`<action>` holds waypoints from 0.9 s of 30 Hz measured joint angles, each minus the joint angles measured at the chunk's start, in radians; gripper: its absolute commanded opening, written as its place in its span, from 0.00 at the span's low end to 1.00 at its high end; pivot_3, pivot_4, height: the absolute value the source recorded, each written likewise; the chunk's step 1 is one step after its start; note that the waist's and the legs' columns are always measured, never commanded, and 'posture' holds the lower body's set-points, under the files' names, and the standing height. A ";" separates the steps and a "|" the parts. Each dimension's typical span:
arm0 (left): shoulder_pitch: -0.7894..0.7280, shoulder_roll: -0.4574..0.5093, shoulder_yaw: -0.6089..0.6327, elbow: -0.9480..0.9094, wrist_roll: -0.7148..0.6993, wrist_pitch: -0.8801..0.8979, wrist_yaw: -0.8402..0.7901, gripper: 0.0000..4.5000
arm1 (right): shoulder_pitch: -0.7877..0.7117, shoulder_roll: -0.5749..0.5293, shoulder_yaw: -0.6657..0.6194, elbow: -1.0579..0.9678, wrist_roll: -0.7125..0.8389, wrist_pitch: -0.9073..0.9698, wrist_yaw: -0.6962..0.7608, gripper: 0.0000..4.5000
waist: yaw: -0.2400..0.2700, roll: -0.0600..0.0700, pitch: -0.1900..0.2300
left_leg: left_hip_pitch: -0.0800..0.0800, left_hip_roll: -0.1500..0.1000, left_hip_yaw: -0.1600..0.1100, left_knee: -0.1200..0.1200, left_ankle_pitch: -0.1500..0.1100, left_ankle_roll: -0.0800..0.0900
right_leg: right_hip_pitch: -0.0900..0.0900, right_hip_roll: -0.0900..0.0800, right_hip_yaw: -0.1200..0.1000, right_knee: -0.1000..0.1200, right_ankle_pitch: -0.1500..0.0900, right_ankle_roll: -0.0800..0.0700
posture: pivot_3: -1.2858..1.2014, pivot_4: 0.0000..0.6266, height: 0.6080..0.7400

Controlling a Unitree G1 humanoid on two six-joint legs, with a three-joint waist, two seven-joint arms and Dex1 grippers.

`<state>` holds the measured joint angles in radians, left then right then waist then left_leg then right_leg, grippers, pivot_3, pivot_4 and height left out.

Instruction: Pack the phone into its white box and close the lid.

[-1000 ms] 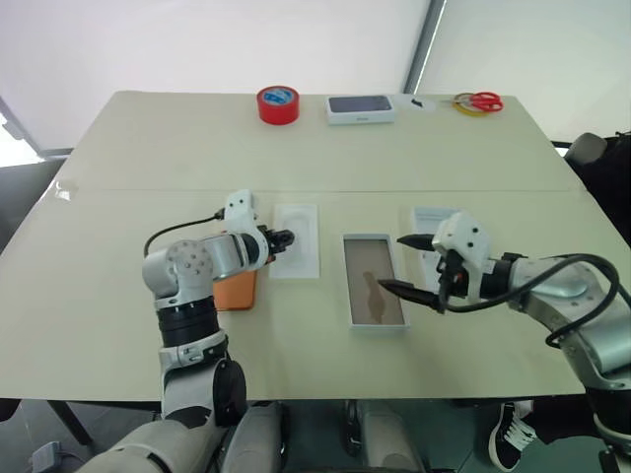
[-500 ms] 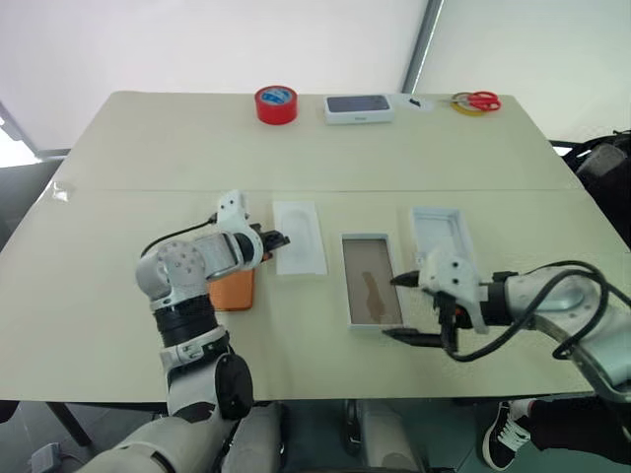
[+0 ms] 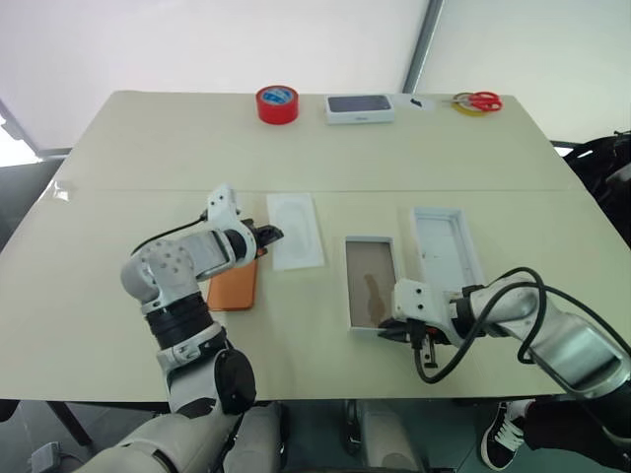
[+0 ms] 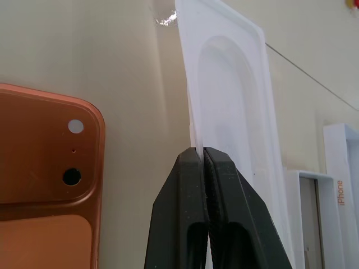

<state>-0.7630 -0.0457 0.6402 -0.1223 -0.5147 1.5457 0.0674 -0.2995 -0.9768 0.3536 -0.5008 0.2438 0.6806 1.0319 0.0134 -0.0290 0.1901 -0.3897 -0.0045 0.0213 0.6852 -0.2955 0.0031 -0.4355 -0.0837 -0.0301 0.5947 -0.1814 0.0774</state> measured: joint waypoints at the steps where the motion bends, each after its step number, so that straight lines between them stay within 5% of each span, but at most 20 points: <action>1: 0.000 0.002 0.009 -0.001 0.000 0.001 0.000 0.00 | -0.001 0.001 0.002 0.003 -0.006 -0.003 0.004 0.01 | 0.000 0.000 0.000 | 0.000 0.000 0.000 0.000 0.000 0.000 | 0.000 0.000 0.000 0.000 0.000 0.000 | 0.52 0.24 0.94; 17: -0.075 0.183 0.177 -0.050 0.004 0.060 -0.026 0.00 | -0.245 0.262 0.191 0.164 -0.165 -0.044 0.014 0.01 | 0.001 -0.001 0.000 | 0.000 -0.001 -0.001 0.000 0.002 -0.004 | -0.001 -0.001 -0.001 0.001 0.001 0.001 | 0.52 0.24 0.94; 20: -0.074 0.148 0.175 -0.077 0.004 0.060 -0.025 0.00 | -0.279 0.314 0.209 0.207 -0.187 -0.044 0.013 0.21 | 0.000 -0.001 0.000 | 0.000 -0.001 -0.001 0.000 0.002 -0.005 | -0.001 -0.002 -0.001 0.001 0.001 0.001 | 0.52 0.24 0.94; 25: -0.062 0.054 0.161 -0.129 -0.005 0.060 -0.011 0.00 | -0.299 0.345 0.184 0.232 -0.190 -0.038 -0.002 0.77 | -0.001 -0.001 0.000 | 0.000 -0.001 -0.001 0.000 0.002 -0.005 | -0.001 -0.002 -0.001 0.002 0.001 0.001 | 0.52 0.24 0.94; 27: -0.054 0.018 0.151 -0.146 -0.021 0.060 -0.002 0.00 | -0.293 0.330 0.125 0.231 -0.176 -0.038 -0.008 0.77 | 0.000 -0.001 0.000 | 0.000 -0.001 -0.001 0.000 0.002 -0.005 | -0.001 -0.002 -0.001 0.002 0.001 0.001 | 0.52 0.24 0.94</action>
<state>-0.8167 -0.0275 0.7911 -0.2684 -0.5358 1.6058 0.0656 -0.5925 -0.6467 0.4789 -0.2701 0.0682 0.6425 1.0242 0.0139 -0.0297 0.1903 -0.3901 -0.0060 0.0205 0.6847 -0.2932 -0.0015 -0.4363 -0.0860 -0.0309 0.5962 -0.1804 0.0781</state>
